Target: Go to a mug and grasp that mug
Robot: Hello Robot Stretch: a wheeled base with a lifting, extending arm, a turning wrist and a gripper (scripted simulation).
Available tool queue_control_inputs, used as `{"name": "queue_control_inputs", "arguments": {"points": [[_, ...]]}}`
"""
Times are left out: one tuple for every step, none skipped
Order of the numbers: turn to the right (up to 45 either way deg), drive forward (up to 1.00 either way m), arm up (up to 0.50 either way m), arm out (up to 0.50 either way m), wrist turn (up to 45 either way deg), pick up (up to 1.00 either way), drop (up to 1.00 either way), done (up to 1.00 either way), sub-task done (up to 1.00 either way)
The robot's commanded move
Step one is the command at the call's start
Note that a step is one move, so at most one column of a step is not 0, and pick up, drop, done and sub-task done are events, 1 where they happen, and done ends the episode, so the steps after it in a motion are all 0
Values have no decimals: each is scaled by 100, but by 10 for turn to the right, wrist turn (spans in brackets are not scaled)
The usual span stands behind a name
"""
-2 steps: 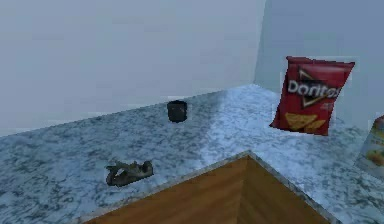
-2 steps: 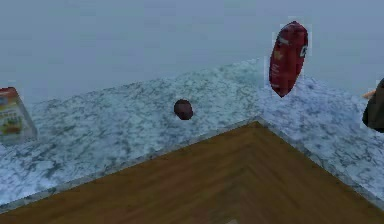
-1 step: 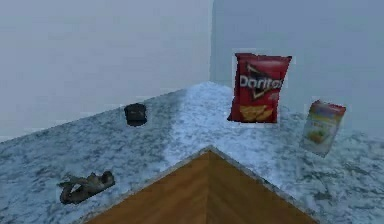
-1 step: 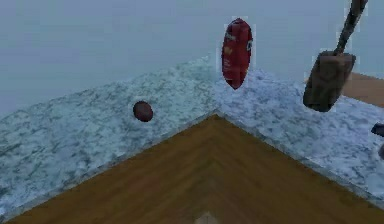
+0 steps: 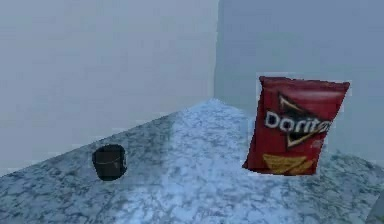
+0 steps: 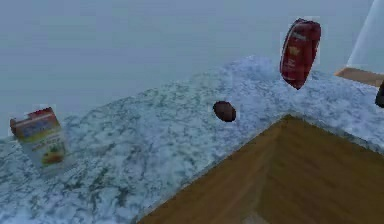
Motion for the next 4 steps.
{"name": "queue_control_inputs", "arguments": {"points": [[-450,0,0,0,0,0,0,0,0],[-450,0,0,0,0,0,0,0,0],[-240,0,0,0,0,0,0,0,0],[0,0,50,0,0,0,0,0,0]]}}
